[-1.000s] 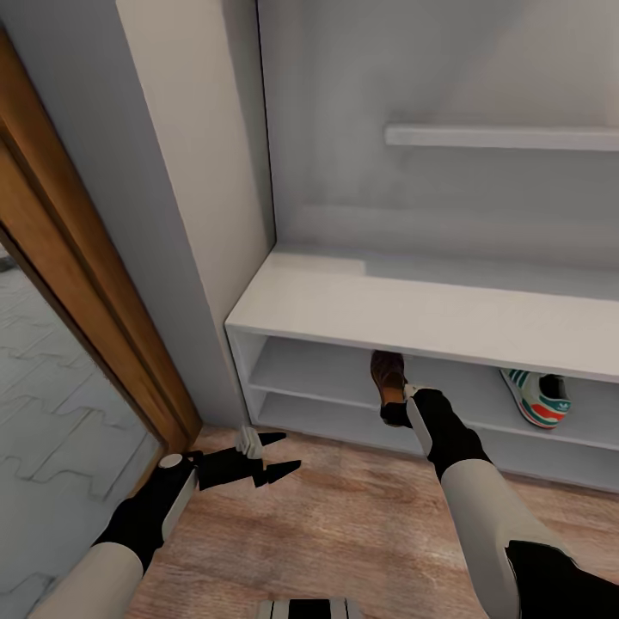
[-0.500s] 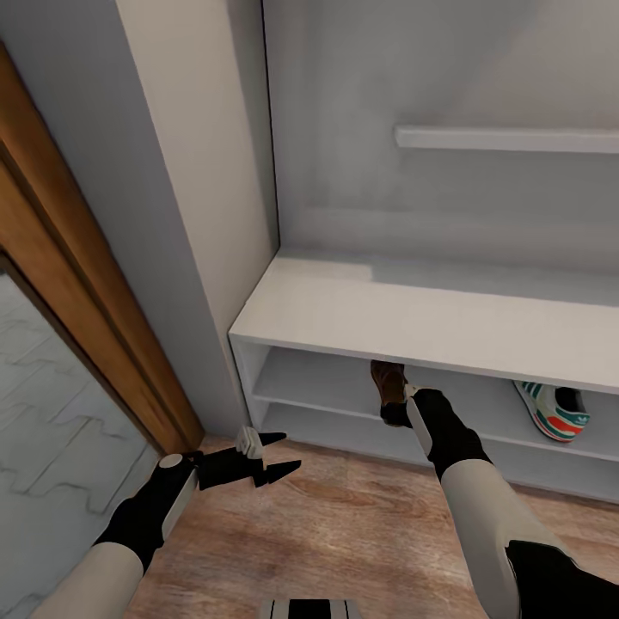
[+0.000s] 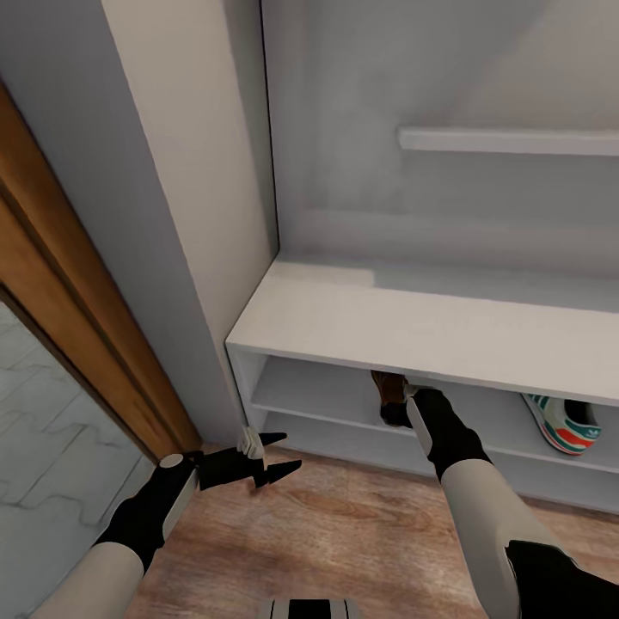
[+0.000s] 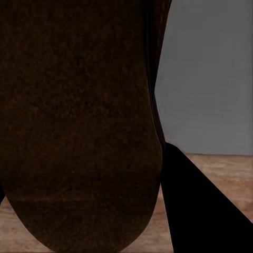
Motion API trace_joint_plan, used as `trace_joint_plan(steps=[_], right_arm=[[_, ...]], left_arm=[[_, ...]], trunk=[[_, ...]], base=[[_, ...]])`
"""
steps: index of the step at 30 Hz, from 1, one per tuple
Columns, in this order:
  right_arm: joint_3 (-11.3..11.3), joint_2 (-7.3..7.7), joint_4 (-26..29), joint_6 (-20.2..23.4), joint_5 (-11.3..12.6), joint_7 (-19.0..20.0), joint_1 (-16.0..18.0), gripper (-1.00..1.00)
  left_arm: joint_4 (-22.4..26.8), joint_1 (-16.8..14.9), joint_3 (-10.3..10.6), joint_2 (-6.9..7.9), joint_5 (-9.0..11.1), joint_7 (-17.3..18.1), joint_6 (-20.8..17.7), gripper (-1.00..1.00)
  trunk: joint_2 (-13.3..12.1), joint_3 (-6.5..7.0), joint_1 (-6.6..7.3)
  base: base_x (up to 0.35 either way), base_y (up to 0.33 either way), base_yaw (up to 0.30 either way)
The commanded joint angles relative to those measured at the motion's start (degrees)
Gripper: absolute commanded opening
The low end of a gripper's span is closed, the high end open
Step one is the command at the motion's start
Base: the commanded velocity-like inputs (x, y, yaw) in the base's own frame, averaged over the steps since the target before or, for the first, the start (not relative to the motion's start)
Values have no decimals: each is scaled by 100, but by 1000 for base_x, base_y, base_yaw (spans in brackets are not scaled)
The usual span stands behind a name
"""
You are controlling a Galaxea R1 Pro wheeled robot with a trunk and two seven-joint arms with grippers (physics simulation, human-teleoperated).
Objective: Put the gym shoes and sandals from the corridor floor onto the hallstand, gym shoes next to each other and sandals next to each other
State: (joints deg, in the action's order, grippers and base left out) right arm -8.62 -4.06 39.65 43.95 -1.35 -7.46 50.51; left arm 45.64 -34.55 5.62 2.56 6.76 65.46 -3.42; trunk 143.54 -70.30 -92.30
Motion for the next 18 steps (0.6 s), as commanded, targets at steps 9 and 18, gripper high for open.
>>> trace_joint_plan(steps=[9,18], right_arm=[[-22,-7,7,26,-3,-19,3,-100],[-20,-7,7,26,-5,-19,3,-100]], left_arm=[[-1,0,27,7,53,2,-36,100],[0,-1,27,8,53,2,-36,100]], trunk=[[2,-4,1],[2,-4,1]], base=[[47,0,0],[2,0,0]])
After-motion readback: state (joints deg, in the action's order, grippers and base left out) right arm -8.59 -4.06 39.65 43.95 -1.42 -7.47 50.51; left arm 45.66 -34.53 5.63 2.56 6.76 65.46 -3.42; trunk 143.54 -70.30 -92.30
